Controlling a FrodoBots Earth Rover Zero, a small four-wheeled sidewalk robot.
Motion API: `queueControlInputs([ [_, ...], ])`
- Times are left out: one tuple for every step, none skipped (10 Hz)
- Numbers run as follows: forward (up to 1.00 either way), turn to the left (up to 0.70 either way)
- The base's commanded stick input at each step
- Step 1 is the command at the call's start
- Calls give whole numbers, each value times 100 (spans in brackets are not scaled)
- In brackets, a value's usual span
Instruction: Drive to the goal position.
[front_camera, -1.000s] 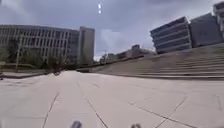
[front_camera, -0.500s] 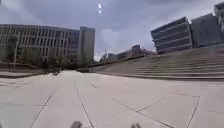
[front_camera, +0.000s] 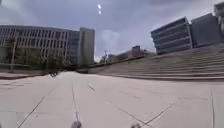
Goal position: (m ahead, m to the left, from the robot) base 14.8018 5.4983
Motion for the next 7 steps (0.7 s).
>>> queueControlInputs([
  [70, 0],
  [70, 0],
  [70, 0],
  [70, 0],
  [70, 0],
  [70, 0],
  [70, 0],
])
